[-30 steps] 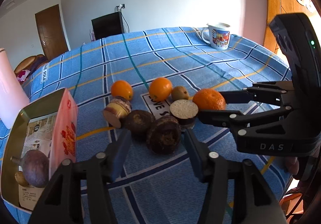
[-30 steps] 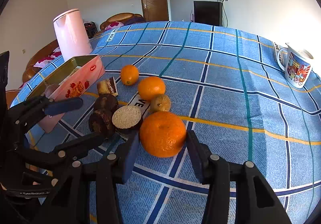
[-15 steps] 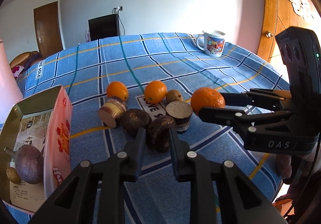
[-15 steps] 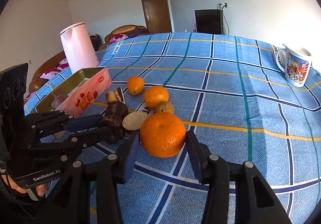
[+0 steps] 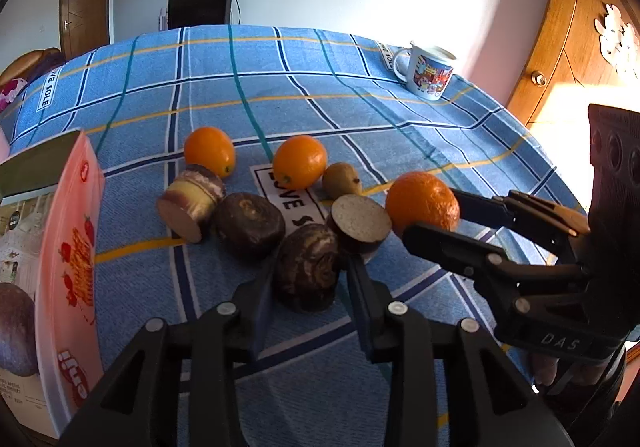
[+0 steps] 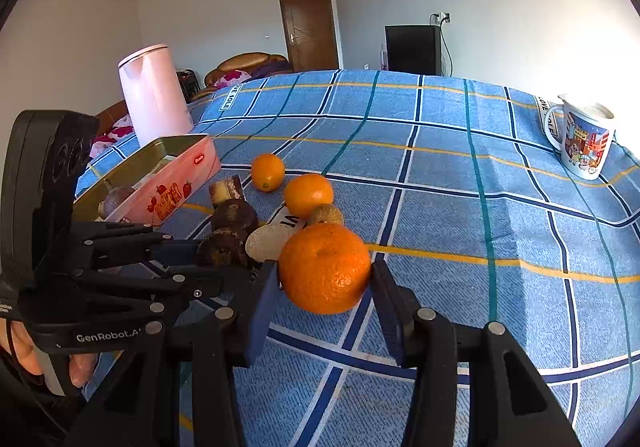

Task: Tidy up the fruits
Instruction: 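Grasp a dark mangosteen with the left tool while the right tool grasps the large orange, then lift the mangosteen and orange and carry both toward the pink tin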

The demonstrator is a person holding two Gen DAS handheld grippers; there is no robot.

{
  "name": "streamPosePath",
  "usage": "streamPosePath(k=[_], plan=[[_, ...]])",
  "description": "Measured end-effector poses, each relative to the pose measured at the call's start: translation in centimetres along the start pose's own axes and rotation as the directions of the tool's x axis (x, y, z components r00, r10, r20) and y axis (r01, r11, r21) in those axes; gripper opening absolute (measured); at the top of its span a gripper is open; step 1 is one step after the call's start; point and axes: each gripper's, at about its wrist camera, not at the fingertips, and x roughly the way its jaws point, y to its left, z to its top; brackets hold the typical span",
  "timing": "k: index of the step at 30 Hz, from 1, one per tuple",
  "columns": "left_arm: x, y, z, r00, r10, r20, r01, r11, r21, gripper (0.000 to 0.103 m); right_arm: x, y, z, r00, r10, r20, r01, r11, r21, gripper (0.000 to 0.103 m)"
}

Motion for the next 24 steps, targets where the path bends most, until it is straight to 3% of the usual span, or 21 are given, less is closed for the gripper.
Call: streamPosePath(k=[10,24], plan=[[-2.2,0.4,-0.3,0.993,0.009,0.12,-0.006,1.0,-0.024,0.03,-1.1,0.3,-0.3,0.998,-0.002,0.064,0.003,1.0,-0.02,0.049],[-4.8,-0.5,-0.8,0.957,0.09,0.277,-0.094,0.996,0.001,0.03,-2.5,1.1,-0.7,0.987,-0.016,0.158,0.026,0.998,-0.058,0.049]])
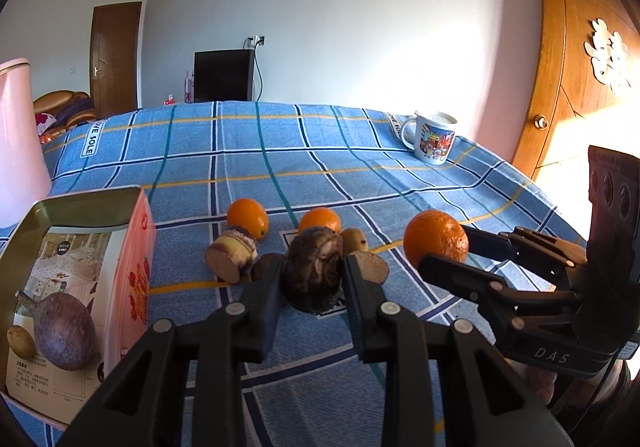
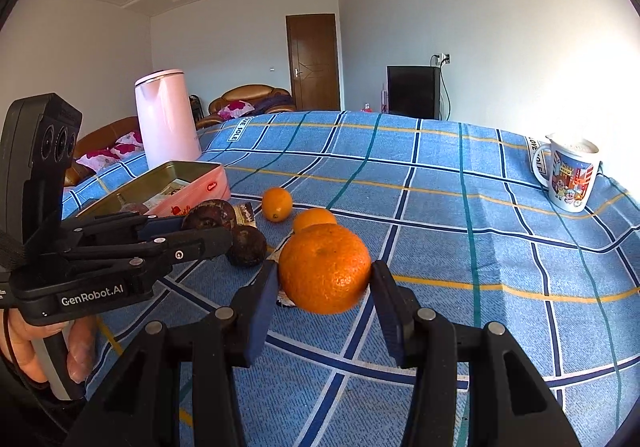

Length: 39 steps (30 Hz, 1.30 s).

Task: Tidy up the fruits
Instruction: 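Lift the mangosteen and orange and carry both toward the pink tin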

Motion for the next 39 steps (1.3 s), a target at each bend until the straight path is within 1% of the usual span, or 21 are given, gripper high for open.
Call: streamPosePath(k=[16,23,31,39], plan=[[-1.6,-0.9,-0.3,0.993,0.066,0.095,-0.071,0.996,0.05,0.03,-1.8,0.9,-0.3,0.995,0.004,0.103,0.0,0.999,-0.047,0.049],[-2.3,-1.6,-0.4,0.986,0.091,0.14,-0.102,0.992,0.078,0.03,-2.5,1.2,-0.6,0.989,0.007,0.149,0.003,0.998,-0.068,0.049],[-2.7,-1.9,-0.6,0.981,0.103,0.166,-0.12,0.988,0.096,0.03,-2.9,1.1,-0.7,0.983,0.007,0.183,0.007,0.997,-0.076,0.049],[-3.3,-2.6,-0.9,0.971,0.121,0.204,-0.147,0.982,0.119,0.03,-3.3,0.9,-0.8,0.974,0.012,0.224,0.008,0.996,-0.085,0.049]])
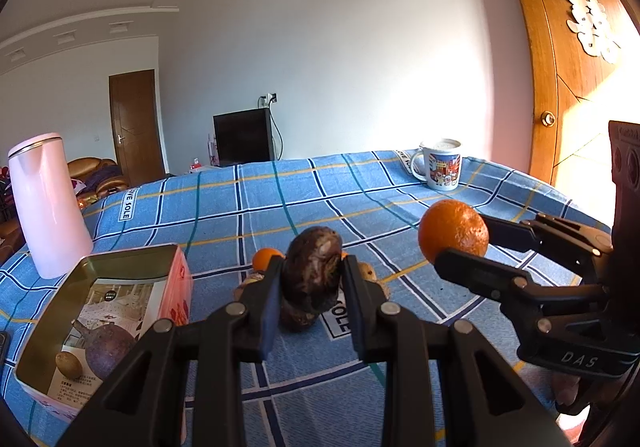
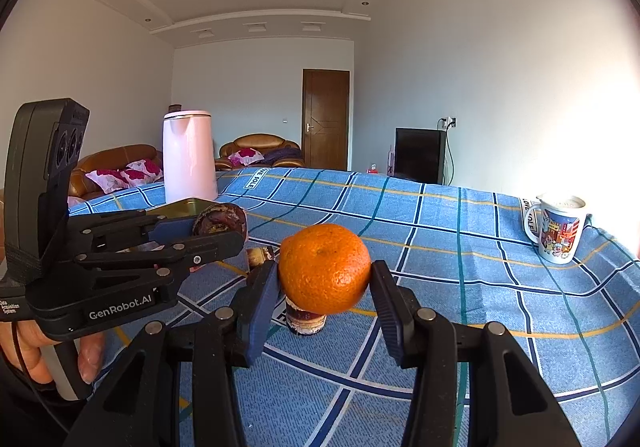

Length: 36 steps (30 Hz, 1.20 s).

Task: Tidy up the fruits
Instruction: 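Lift the mangosteen and orange and carry both toward the pink tin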

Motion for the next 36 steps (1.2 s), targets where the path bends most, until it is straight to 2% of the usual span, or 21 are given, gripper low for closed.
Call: streamPosePath(k=[24,30,36], plan=[[-1.5,-0.3,0.3,0.997,0.033,0.069,-0.035,0.999,0.022,0.03,-1.5,-0.9,0.0,0.994,0.018,0.103,-0.023,0.999,0.045,0.049],[-1.5,0.5,0.4,0.998,0.033,0.059,-0.033,0.999,0.002,0.03,-1.3,-0.9,0.1,0.996,0.01,0.089,-0.015,0.999,0.049,0.049],[-1.8,2.3,0.5,0.997,0.054,0.053,-0.052,0.998,-0.03,0.03,-0.3,-0.5,1.0,0.999,0.019,0.041,-0.021,0.998,0.053,0.049]])
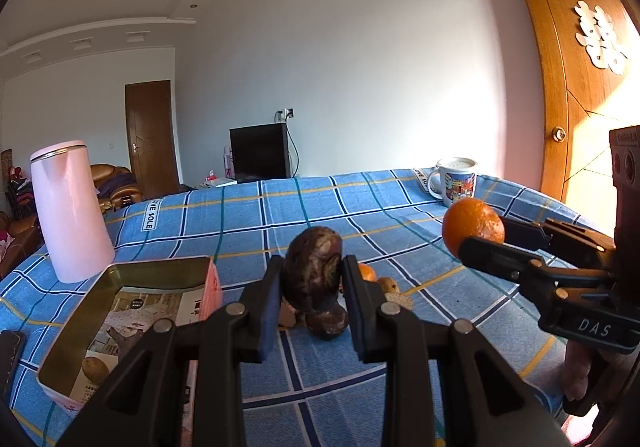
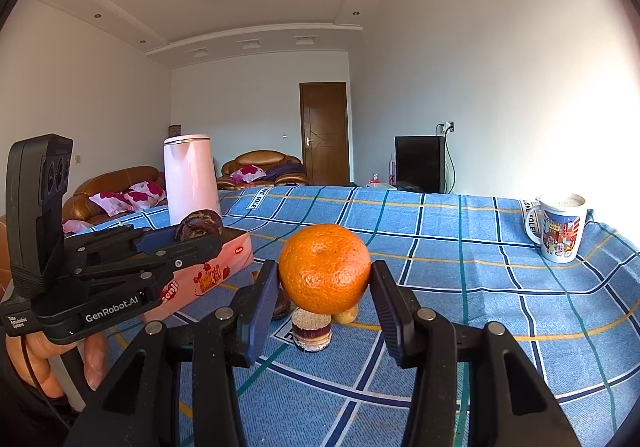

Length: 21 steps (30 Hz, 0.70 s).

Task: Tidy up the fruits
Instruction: 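Lift the mangosteen and orange and carry both toward the pink tin, then lower both items into the pink tin and open both tools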

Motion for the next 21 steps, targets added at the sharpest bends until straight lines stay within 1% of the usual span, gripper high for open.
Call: streamPosePath(k=[6,12,17,21], plan=[[-0.3,3.4,0.2,0.999,0.046,-0.01,-0.046,0.997,-0.054,0.03,2.1,2.1,1.9,0.998,0.036,-0.045,-0.038,0.998,-0.042,0.049],[-0.4,8.3,0.4,0.993,0.109,-0.037,-0.113,0.985,-0.133,0.03,5.5,5.1,4.0,0.99,0.096,-0.103,-0.103,0.993,-0.064,0.049],[0.3,12.7,0.7,0.983,0.159,-0.09,-0.173,0.968,-0.181,0.03,8.9,8.3,4.9,0.976,0.138,-0.167,-0.154,0.984,-0.089,0.049],[1.3,15.6,0.4,0.97,0.186,-0.157,-0.216,0.956,-0.197,0.03,11.8,11.2,4.8,0.959,0.165,-0.229,-0.194,0.975,-0.11,0.049]])
